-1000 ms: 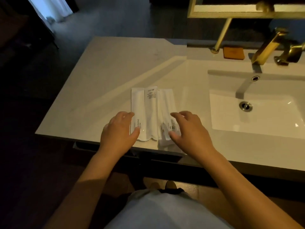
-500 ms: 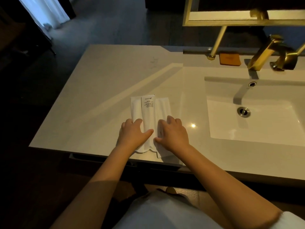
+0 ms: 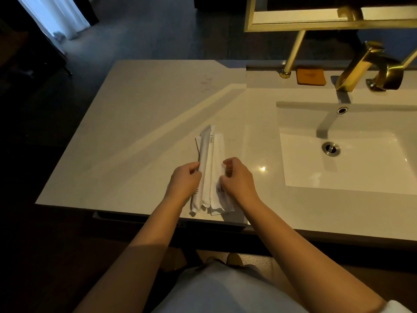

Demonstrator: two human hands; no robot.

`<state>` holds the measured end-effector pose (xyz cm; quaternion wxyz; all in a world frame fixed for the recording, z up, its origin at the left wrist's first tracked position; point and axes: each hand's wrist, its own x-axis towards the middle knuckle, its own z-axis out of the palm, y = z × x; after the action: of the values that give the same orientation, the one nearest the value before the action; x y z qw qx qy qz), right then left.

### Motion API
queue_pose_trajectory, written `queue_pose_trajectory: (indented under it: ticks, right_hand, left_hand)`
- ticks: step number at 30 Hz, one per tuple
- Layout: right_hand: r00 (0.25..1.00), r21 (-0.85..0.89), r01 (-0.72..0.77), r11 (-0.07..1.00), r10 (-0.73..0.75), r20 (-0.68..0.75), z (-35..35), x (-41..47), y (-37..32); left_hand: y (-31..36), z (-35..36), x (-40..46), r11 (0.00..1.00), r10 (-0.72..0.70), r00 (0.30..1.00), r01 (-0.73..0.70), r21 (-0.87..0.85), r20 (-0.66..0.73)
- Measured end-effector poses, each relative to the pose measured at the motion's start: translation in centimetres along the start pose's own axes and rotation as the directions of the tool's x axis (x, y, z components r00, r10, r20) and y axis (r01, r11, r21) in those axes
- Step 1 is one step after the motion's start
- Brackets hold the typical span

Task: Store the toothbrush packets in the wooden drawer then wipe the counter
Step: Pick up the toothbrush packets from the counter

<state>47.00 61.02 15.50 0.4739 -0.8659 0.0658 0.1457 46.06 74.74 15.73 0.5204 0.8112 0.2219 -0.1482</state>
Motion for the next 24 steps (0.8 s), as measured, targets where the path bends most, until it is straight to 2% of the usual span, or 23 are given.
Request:
queue_pose_trajectory:
  ticks: [3, 6, 11, 15, 18, 24]
  right_hand:
    - [0.999, 0.022, -0.036, 0.999, 0.036, -0.016, -0.2, 0.0, 0.0]
    - [0.998, 0.011, -0.069, 0.998, 0.069, -0.002, 0.0, 0.3, -0.3]
    - [0.991, 0.124, -0.126, 0.984, 0.121, 0.054, 0.0, 0.4, -0.3]
    - [0.986, 0.154, -0.146, 0.977, 0.131, 0.105, -0.7, 0.4, -0.1]
    - [0.971, 0.251, -0.204, 0.946, 0.163, 0.175, -1.5, 0.5, 0.2]
    - [0.919, 0.402, -0.328, 0.855, 0.190, 0.346, -3.1, 0.3, 0.6]
  left_hand:
    - [-0.2, 0.2, -0.4, 0.999, 0.011, 1.000, -0.010, 0.032, -0.021]
    - [0.0, 0.2, -0.4, 0.995, -0.090, 0.995, 0.091, 0.044, -0.040]
    - [0.4, 0.3, -0.5, 0.990, -0.143, 0.990, 0.142, 0.023, 0.020]
    - [0.2, 0.6, -0.6, 0.995, -0.096, 0.995, 0.097, -0.013, 0.040]
    - [0.2, 0.4, -0.6, 0.997, -0.066, 0.996, 0.069, -0.045, 0.058]
    - [0.0, -1.0, -0.7, 0.955, -0.136, 0.955, 0.197, -0.220, 0.265]
